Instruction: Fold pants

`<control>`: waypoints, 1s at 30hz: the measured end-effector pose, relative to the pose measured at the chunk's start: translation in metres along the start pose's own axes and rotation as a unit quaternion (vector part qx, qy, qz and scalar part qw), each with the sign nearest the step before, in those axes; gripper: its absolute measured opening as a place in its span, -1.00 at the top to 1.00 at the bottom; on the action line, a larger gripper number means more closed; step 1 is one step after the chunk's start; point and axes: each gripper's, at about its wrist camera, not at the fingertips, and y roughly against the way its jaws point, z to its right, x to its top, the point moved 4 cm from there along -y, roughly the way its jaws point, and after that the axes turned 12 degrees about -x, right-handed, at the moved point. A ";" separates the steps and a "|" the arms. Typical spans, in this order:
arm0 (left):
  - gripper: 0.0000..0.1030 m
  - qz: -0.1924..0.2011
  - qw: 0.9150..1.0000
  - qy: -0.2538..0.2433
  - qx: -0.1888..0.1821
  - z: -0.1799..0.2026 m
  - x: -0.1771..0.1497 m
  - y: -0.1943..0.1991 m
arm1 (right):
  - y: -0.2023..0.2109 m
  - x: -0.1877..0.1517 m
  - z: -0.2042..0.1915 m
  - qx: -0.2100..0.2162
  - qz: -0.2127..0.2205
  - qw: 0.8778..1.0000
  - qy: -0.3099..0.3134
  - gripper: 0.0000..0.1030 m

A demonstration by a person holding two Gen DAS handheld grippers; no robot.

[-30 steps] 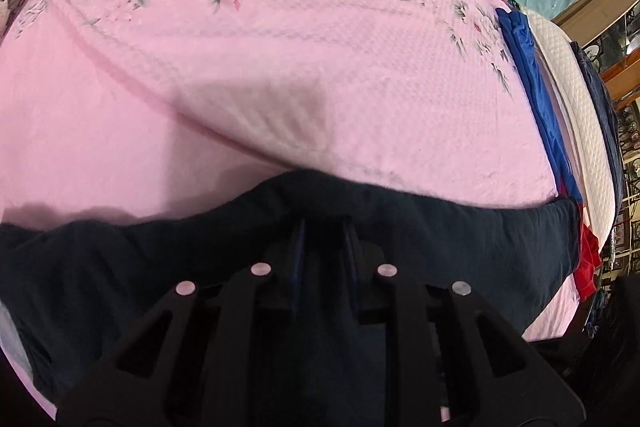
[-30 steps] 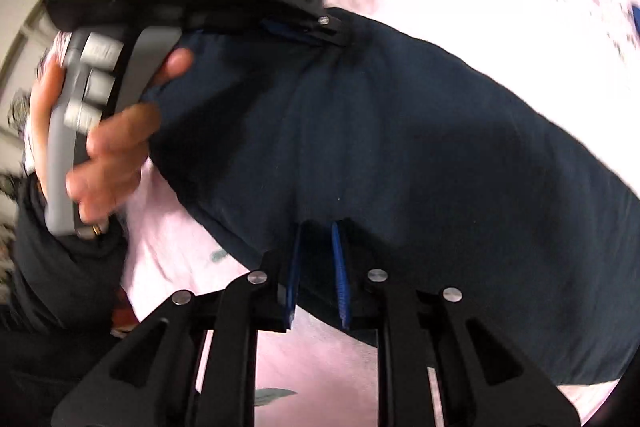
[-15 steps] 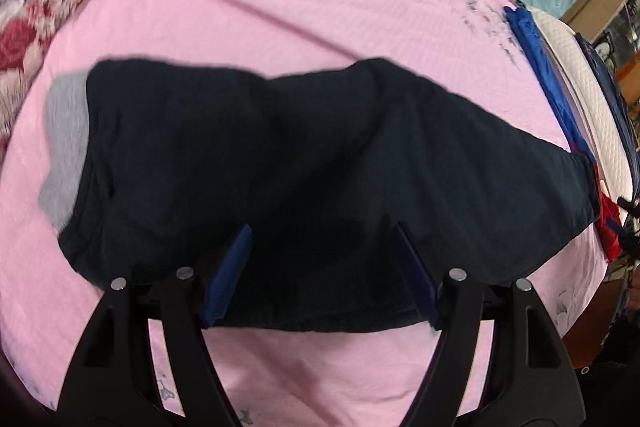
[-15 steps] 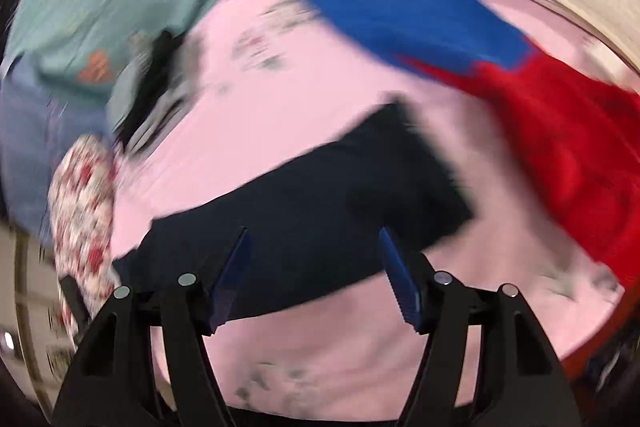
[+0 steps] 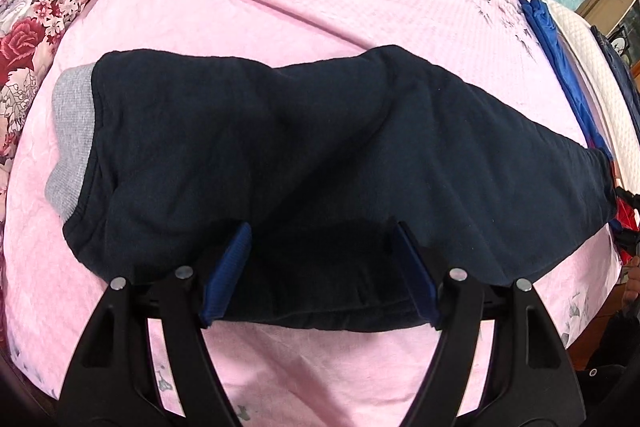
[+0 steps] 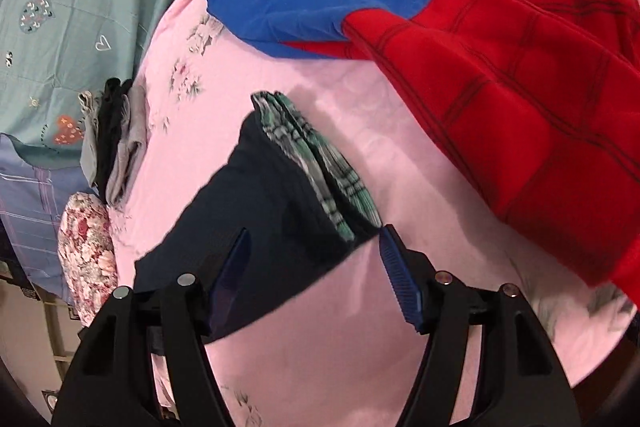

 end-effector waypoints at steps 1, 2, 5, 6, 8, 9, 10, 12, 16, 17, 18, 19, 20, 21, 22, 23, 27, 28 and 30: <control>-0.44 -0.001 1.000 0.001 0.002 0.000 0.000 0.000 | -0.002 0.003 0.000 0.010 0.001 1.000 -0.002 -0.39; -0.44 -0.002 1.000 0.001 0.004 0.001 0.001 -0.001 | -0.002 0.006 0.001 0.021 0.002 1.000 -0.003 -0.41; -0.44 -0.006 1.000 0.010 0.015 0.003 0.001 -0.001 | -0.006 0.011 0.003 0.037 0.008 0.999 0.005 -0.10; -0.44 -0.005 1.000 0.013 0.020 0.007 0.005 -0.003 | -0.010 0.011 0.005 0.030 0.000 0.999 0.011 0.52; -0.35 -0.005 1.000 0.011 0.009 0.016 0.005 0.001 | -0.019 0.011 0.008 0.052 -0.020 0.998 0.003 0.67; -0.34 0.000 1.000 0.000 -0.009 0.030 0.007 0.006 | -0.017 0.010 0.009 0.050 -0.017 0.999 0.008 0.68; -0.34 0.008 1.000 -0.016 -0.024 0.046 0.009 0.011 | -0.013 0.010 0.007 0.043 -0.012 0.999 0.019 0.68; -0.35 0.022 0.997 -0.052 -0.049 0.082 0.014 0.018 | 0.003 0.008 -0.003 0.041 0.006 0.998 0.046 0.68; -0.38 0.005 0.990 -0.104 -0.095 0.167 0.026 -0.004 | 0.038 0.005 -0.036 0.041 0.050 0.992 0.108 0.69; -0.35 -0.005 0.988 -0.112 -0.105 0.185 0.028 -0.016 | 0.042 0.004 -0.041 0.042 0.054 0.991 0.117 0.69; -0.34 -0.018 0.986 -0.125 -0.112 0.208 0.029 -0.031 | 0.046 0.003 -0.049 0.042 0.059 0.989 0.128 0.69; -0.31 -0.026 0.984 -0.136 -0.113 0.224 0.031 -0.045 | 0.050 0.001 -0.057 0.041 0.064 0.987 0.140 0.69; -0.25 -0.037 0.982 -0.144 -0.115 0.243 0.032 -0.063 | 0.052 0.000 -0.061 0.041 0.067 0.986 0.146 0.69; -0.09 -0.048 0.981 -0.145 -0.121 0.252 0.031 -0.073 | 0.054 -0.002 -0.066 0.041 0.069 0.985 0.153 0.69; 0.05 -0.066 0.979 -0.142 -0.132 0.261 0.029 -0.089 | 0.056 -0.005 -0.070 0.042 0.071 0.984 0.159 0.69; 0.13 -0.078 0.978 -0.139 -0.136 0.267 0.028 -0.100 | 0.057 -0.008 -0.072 0.045 0.073 0.983 0.163 0.69; 0.27 -0.076 0.979 -0.144 -0.119 0.281 0.022 -0.125 | 0.060 -0.017 -0.076 0.058 0.068 0.983 0.161 0.69; 0.27 -0.072 0.980 -0.145 -0.118 0.284 0.021 -0.126 | 0.060 -0.017 -0.077 0.060 0.067 0.983 0.161 0.69; 0.27 -0.064 0.981 -0.142 -0.118 0.287 0.021 -0.127 | 0.060 -0.020 -0.079 0.065 0.065 0.982 0.163 0.69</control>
